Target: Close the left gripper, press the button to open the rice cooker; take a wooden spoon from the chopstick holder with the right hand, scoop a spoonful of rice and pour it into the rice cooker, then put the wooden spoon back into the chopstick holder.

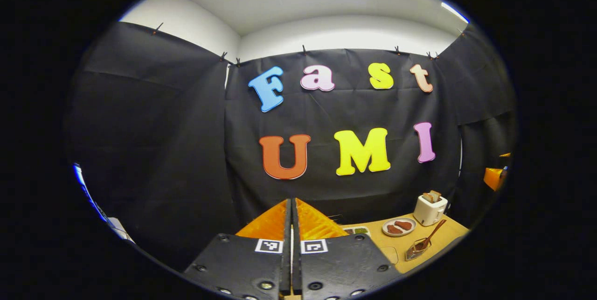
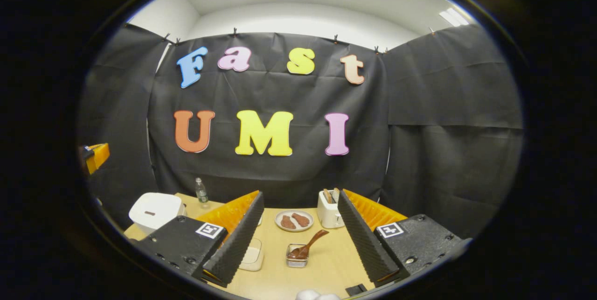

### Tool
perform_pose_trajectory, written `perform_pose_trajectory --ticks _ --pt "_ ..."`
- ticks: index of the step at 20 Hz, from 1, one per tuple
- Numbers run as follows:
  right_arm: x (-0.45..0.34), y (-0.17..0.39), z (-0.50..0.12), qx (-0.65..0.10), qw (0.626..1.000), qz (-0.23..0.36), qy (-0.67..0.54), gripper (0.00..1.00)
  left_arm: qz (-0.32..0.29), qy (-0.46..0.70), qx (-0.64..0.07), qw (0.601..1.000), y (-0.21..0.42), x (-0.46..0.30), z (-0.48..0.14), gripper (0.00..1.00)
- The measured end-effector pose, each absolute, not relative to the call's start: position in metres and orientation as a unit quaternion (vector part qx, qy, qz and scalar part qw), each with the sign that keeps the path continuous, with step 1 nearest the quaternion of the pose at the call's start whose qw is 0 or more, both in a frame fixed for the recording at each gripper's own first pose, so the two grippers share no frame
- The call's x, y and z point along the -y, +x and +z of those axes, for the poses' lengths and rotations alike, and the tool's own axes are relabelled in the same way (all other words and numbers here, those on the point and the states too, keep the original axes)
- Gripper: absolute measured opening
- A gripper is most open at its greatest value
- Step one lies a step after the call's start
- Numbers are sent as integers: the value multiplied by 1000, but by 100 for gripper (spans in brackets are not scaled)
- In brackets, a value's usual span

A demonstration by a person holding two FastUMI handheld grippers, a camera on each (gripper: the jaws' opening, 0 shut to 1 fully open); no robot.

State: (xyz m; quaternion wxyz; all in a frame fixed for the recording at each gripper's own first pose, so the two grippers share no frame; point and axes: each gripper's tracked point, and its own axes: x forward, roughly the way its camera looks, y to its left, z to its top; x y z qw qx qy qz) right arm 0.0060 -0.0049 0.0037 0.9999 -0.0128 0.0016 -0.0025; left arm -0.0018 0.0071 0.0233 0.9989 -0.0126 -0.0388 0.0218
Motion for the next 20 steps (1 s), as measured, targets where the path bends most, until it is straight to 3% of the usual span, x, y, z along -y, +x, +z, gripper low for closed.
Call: perform_pose_trajectory --ticks 10,20 --pt "-3 13 3 -8 1000 -3 -25 100 32 -3 3 999 42 -24 0 0" --pt "-19 24 -14 -41 998 -2 -45 100 68 -10 -61 996 109 -55 -78 0"
